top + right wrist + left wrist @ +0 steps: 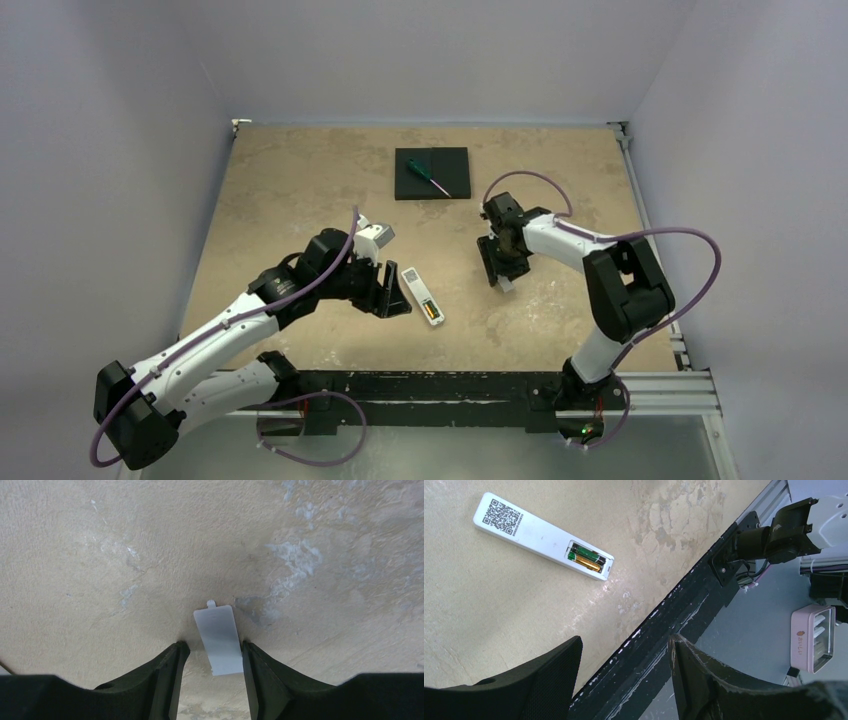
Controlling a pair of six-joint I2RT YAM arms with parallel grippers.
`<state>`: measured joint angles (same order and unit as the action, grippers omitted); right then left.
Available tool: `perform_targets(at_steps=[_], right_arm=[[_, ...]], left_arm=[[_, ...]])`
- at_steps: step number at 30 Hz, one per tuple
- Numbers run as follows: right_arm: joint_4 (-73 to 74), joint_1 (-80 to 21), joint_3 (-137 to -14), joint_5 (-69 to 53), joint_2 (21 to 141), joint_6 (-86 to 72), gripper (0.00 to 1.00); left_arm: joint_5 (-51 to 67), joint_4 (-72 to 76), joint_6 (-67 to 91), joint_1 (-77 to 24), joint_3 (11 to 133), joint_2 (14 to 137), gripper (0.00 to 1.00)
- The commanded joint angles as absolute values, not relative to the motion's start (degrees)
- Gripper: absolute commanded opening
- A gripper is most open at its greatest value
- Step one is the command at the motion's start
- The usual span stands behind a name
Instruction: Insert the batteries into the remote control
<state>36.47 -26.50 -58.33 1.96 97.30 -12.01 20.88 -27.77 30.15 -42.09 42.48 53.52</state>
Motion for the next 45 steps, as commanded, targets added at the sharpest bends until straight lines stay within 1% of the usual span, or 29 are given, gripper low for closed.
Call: perform_targets(at_steps=[1, 18, 27, 38, 45], right_arm=[[37.27, -27.18, -56.36, 0.09, 95.16, -14.96, 0.52], [35.42, -37.56, -54.70, 5.68, 94.14, -24.80, 0.50], [30.58, -37.88, -51.72, 8.08, 92.32, -31.47, 0.50], [29.07, -37.86, -53.19, 8.80, 93.90, -33.95, 0.51], [28.99, -37.87, -51.68, 9.21, 93.02, -34.99, 0.49]], left_arm=[[21.89, -25.66, 28.52, -42.25, 42.27, 53.60, 0.63], [21.45, -25.72, 28.73, -42.31, 42.23, 53.32, 0.63], [21.23, -25.80, 28.74, -42.70, 42.23, 53.53, 0.63], [21.27, -25.80, 28.74, -42.81, 42.23, 53.88, 0.63], [21.28, -25.81, 28.74, -42.86, 42.19, 54.05, 0.64]])
